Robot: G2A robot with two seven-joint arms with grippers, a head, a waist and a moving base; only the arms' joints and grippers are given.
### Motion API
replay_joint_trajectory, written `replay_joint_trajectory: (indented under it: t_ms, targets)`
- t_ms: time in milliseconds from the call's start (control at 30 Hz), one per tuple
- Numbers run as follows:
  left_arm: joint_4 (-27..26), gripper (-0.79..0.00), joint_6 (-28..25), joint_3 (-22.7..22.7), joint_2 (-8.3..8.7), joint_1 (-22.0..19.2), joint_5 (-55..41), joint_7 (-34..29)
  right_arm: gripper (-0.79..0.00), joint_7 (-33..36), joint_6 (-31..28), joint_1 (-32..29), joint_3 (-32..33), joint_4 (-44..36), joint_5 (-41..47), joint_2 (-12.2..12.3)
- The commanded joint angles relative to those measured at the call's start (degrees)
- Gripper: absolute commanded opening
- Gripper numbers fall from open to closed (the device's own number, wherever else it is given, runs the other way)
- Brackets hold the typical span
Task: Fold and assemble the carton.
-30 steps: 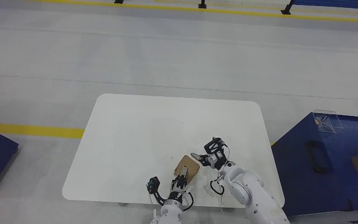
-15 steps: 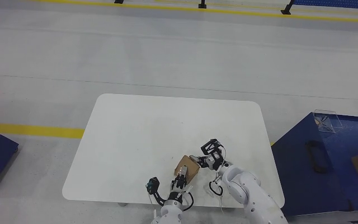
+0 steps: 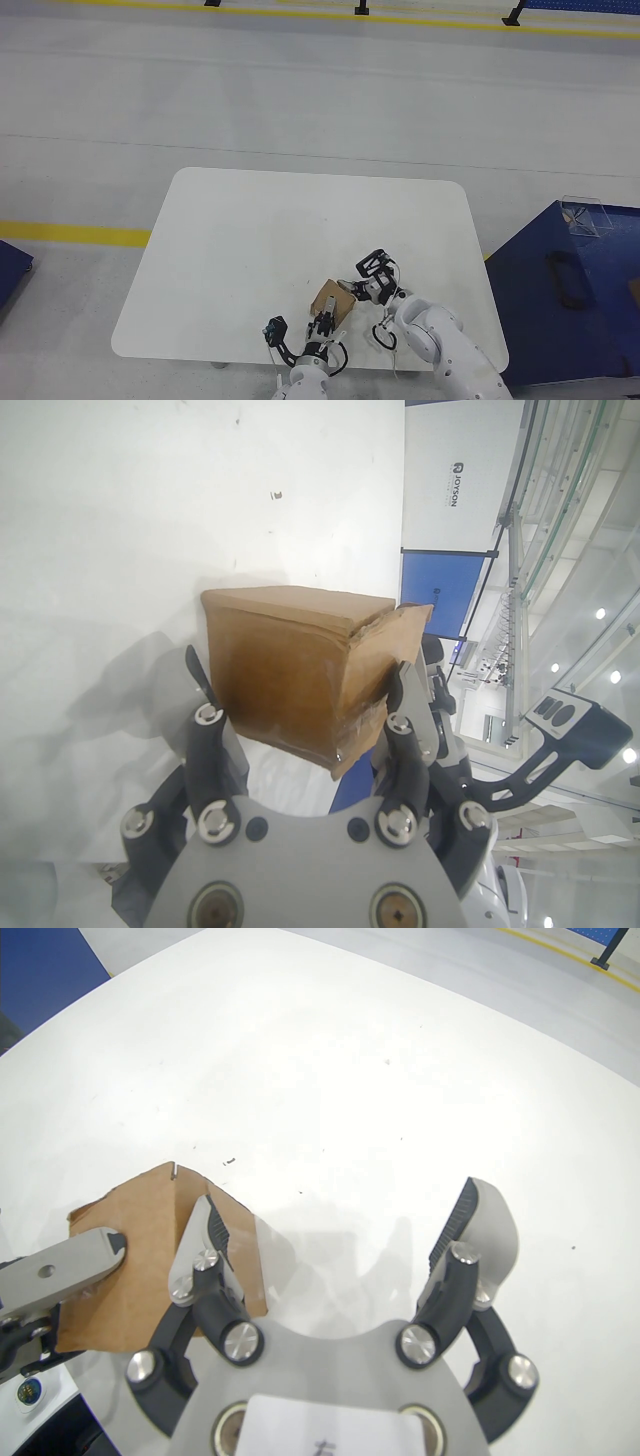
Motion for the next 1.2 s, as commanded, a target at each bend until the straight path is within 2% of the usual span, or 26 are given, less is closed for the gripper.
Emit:
replay_joint_trajectory:
  t_ms: [0, 167, 333, 633, 733, 1167]
  targets:
    - [0.4, -0.172, 0.1, 0.0, -0.08, -0.1, 0.0, 0.2, 0.0, 0.0, 0.0, -0.1, 0.1, 0.0, 0.1, 0.0]
    - [1.1, -0.163, 0.9, 0.2, -0.36, -0.6, -0.1, 0.5, 0.0, 0.1, -0.2, -0.1, 0.1, 0.1, 0.2, 0.0]
    - [0.5, -0.166, -1.1, 0.2, -0.4, 0.0, 0.3, 0.6, 0.0, -0.5, -0.1, -0.1, 0.1, 0.0, 0.4, -0.1]
    - [0.2, -0.194, -1.6, -0.5, -0.36, 0.6, 0.5, 0.1, 0.0, -0.6, -0.1, -0.8, 0.5, -1.0, 0.3, 0.0]
    - [0.3, -0.237, -1.6, -0.5, -0.43, 0.5, 0.2, -0.2, 0.0, -0.4, 0.0, -0.8, 0.0, -0.8, -0.1, -0.1]
    - [0.4, -0.259, -1.1, -0.6, -0.65, 0.7, 0.5, -0.3, 0.0, -0.4, 0.2, -0.7, -0.6, -0.1, -0.3, -0.3]
